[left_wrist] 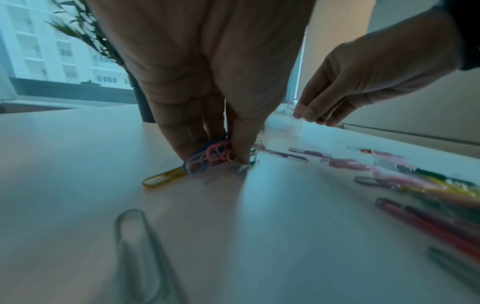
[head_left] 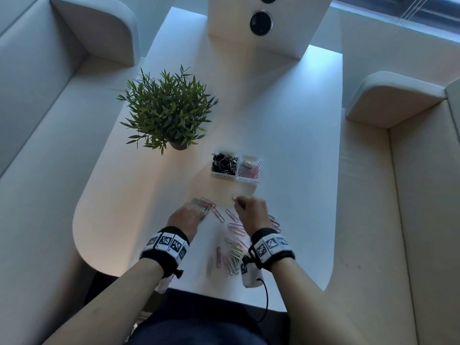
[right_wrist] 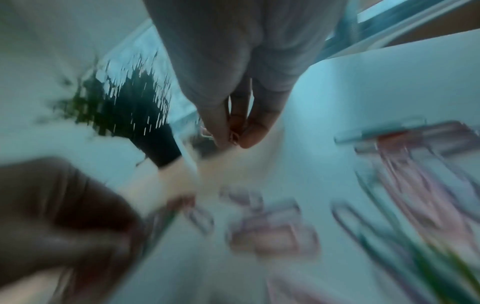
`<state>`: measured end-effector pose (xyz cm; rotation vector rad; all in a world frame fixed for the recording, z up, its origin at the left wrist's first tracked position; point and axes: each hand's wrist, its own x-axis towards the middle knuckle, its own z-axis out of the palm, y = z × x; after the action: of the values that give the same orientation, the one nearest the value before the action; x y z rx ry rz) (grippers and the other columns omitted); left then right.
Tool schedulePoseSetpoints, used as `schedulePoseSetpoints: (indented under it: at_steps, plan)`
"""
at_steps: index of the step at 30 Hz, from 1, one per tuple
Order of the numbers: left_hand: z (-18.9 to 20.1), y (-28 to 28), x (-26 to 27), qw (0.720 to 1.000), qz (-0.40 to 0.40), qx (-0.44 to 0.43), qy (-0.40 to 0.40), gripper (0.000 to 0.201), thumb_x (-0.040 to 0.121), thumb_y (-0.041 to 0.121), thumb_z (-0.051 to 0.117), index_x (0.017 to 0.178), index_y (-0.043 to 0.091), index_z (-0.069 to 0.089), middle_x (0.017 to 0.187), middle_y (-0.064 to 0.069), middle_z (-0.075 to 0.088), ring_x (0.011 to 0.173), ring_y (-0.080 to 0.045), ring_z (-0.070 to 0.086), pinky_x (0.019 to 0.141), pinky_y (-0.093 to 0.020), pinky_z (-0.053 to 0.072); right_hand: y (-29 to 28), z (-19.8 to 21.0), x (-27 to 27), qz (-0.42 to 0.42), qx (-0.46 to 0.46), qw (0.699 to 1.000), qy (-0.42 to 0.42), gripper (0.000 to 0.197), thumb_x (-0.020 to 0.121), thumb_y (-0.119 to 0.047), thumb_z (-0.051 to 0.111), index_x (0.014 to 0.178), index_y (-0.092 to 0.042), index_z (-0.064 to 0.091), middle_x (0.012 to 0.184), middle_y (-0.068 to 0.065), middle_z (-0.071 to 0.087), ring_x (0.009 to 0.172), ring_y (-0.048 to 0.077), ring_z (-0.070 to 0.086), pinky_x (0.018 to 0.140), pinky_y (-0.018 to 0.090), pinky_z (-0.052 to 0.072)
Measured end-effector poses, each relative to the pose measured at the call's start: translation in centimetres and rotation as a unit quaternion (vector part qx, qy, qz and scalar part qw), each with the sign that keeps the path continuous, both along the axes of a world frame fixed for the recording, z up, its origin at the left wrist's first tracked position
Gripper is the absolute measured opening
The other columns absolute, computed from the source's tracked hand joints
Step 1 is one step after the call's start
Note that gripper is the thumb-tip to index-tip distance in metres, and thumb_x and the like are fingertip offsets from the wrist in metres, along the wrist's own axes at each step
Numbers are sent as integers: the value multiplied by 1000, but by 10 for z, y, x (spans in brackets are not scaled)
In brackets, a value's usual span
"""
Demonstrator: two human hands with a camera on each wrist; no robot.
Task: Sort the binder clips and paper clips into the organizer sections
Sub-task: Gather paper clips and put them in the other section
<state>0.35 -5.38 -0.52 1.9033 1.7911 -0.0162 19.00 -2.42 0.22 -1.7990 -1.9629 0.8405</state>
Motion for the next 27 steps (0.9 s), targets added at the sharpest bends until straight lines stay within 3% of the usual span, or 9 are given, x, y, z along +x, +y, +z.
schedulePoseSetpoints:
  at_steps: [2, 5, 8, 12, 15, 17, 20, 23, 27]
  plan:
    - [2, -1, -3, 1000, 10, -11, -11, 10, 87, 11, 57, 95, 7, 60, 101, -12, 64, 87, -30, 62, 70, -29, 44, 15, 18, 12, -41, 34, 998, 33, 14, 85, -7, 65, 72, -4, 69, 63, 5, 65, 54, 15, 55, 54, 15, 43]
    - [7, -4, -3, 999, 16, -6, -33, 8, 85, 13, 59, 90, 8, 64, 101, -11, 64, 84, -30, 63, 71, -30, 46, 54, 31, 26, -98, 47, 994, 13, 19, 83, -12, 67, 64, -7, 66, 58, 8, 61, 53, 19, 50, 56, 19, 38]
    - [19, 1, 6, 998, 15, 2, -57, 14, 86, 18, 61, 95, 11, 67, 99, -9, 67, 85, -28, 63, 74, -33, 49, 85, 30, 26, -89, -18, 995, -37, 20, 81, -11, 65, 62, -10, 66, 58, 9, 57, 56, 22, 51, 60, 18, 36]
    - [51, 25, 32, 994, 11, 49, -98, 22, 89, 29, 56, 90, 10, 67, 87, -7, 67, 73, -22, 57, 64, -30, 44, 93, 26, 22, -72, -44, 995, -53, 18, 76, -11, 68, 60, -6, 63, 59, 10, 55, 56, 25, 49, 58, 22, 36]
    - [77, 59, 56, 989, 18, 77, -123, 20, 90, 25, 55, 94, 9, 67, 90, -8, 67, 78, -22, 58, 70, -30, 46, 80, 27, 34, -108, 0, 994, -10, 8, 80, -12, 67, 82, -6, 72, 66, 6, 61, 63, 21, 54, 68, 22, 45]
    - [83, 87, 72, 990, 16, 76, -116, 17, 89, 21, 57, 92, 9, 68, 91, -11, 69, 85, -29, 62, 76, -36, 50, 63, 23, 49, -143, 0, 990, 9, 19, 80, -13, 68, 98, -8, 71, 82, 9, 70, 75, 21, 64, 82, 27, 51]
    - [82, 125, 95, 998, -7, 42, -50, 14, 87, 11, 57, 93, 7, 69, 92, -17, 69, 89, -35, 64, 78, -39, 51, 32, 16, 77, -169, -38, 985, -23, 32, 77, -11, 65, 109, -13, 68, 99, 11, 69, 92, 24, 63, 88, 30, 48]
    - [75, 144, 113, 997, -66, 22, 27, 14, 85, -1, 50, 93, 0, 62, 94, -20, 65, 89, -38, 64, 78, -42, 52, -3, 7, 101, -71, -149, 979, -121, 63, 71, -11, 65, 132, -17, 49, 126, 11, 51, 116, 27, 45, 99, 34, 39]
    - [58, 153, 118, 988, -133, 11, 74, 21, 85, 6, 59, 106, 0, 60, 103, -20, 64, 94, -38, 63, 82, -43, 53, -39, -5, 105, 53, -198, 955, -214, 102, 58, -29, 81, 141, -26, 21, 141, 10, 23, 121, 30, 29, 99, 44, 41]
